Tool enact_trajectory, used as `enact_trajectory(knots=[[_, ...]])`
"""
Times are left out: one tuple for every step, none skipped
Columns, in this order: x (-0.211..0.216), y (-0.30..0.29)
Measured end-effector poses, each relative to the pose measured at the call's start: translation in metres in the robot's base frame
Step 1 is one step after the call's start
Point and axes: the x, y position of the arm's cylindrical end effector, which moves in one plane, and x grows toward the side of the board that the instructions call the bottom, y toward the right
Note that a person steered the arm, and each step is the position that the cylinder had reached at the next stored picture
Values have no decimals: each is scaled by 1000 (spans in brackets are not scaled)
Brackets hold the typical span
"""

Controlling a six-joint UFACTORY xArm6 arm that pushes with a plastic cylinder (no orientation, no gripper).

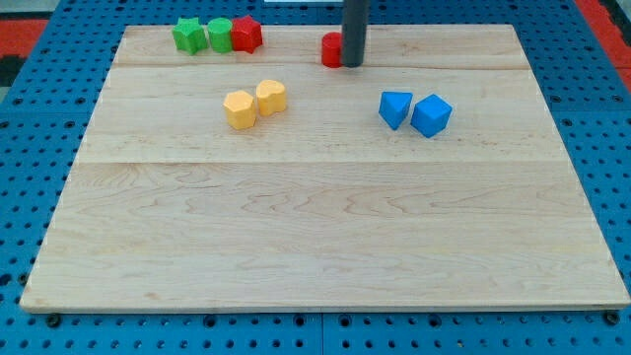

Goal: Move the red circle to the right of the red star

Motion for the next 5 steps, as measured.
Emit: enact_trajectory(knots=[[-22, -24], [-24, -1], [-36, -3], [-37, -4], [-41, 7]])
